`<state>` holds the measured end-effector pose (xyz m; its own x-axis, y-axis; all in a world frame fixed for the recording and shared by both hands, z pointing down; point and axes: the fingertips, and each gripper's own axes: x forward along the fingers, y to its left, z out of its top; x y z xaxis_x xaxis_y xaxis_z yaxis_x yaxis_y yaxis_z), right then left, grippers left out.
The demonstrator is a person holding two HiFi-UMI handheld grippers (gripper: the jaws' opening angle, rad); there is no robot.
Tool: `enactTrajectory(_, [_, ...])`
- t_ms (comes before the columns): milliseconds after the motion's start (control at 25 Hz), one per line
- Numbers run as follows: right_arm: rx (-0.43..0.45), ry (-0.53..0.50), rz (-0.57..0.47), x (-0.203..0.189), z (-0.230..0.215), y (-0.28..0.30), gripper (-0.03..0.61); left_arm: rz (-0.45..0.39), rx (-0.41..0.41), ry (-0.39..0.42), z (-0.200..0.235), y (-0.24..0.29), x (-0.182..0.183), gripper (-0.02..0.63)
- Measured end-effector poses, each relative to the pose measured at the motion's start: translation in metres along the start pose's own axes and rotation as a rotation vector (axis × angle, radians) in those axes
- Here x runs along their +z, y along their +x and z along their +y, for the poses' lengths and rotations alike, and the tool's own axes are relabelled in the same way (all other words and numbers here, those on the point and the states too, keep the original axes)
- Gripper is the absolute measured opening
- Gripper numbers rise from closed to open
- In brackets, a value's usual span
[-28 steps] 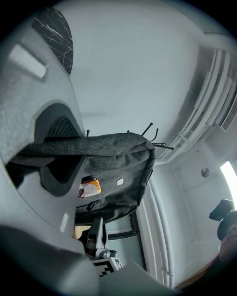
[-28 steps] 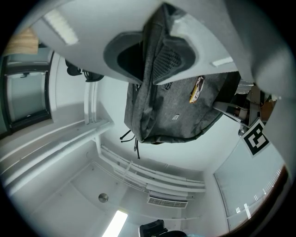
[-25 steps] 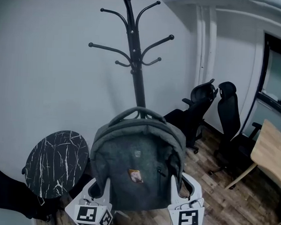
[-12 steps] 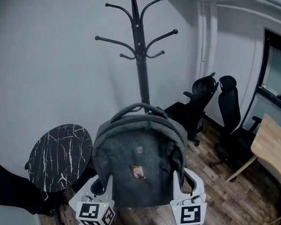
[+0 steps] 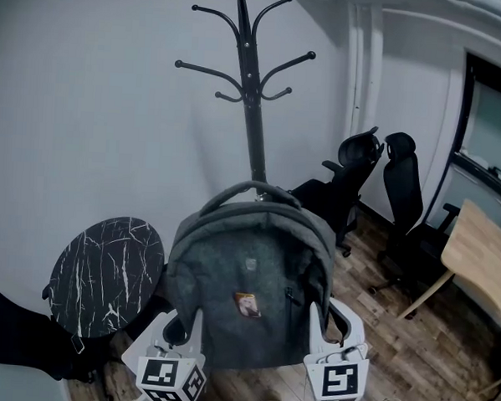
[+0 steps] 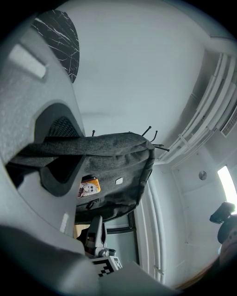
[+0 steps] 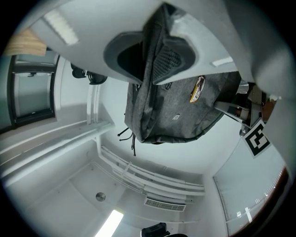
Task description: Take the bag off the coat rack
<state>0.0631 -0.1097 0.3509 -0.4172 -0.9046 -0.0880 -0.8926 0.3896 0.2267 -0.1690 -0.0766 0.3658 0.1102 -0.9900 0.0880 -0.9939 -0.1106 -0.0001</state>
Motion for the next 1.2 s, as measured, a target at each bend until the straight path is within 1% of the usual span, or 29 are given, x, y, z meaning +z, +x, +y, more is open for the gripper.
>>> enactTrajectory(240, [-0.004, -0.013, 0.003, 0.006, 0.003, -0.008, 0.058, -0.007, -0.008, -0.002, -0.001, -0.009, 0.004, 0.078])
enactTrajectory(480, [-0.01, -0.01, -0.003, 0.009, 0.009, -0.02, 0.058, -0.015, -0.015, -0.007, -0.001, -0.021, 0.002, 0.077])
enactTrajectory(1200, [-0.015, -0.044, -0.003, 0.016, 0.026, -0.056, 0.058, -0.026, -0.029, -0.022, -0.004, -0.058, -0.006, 0.078])
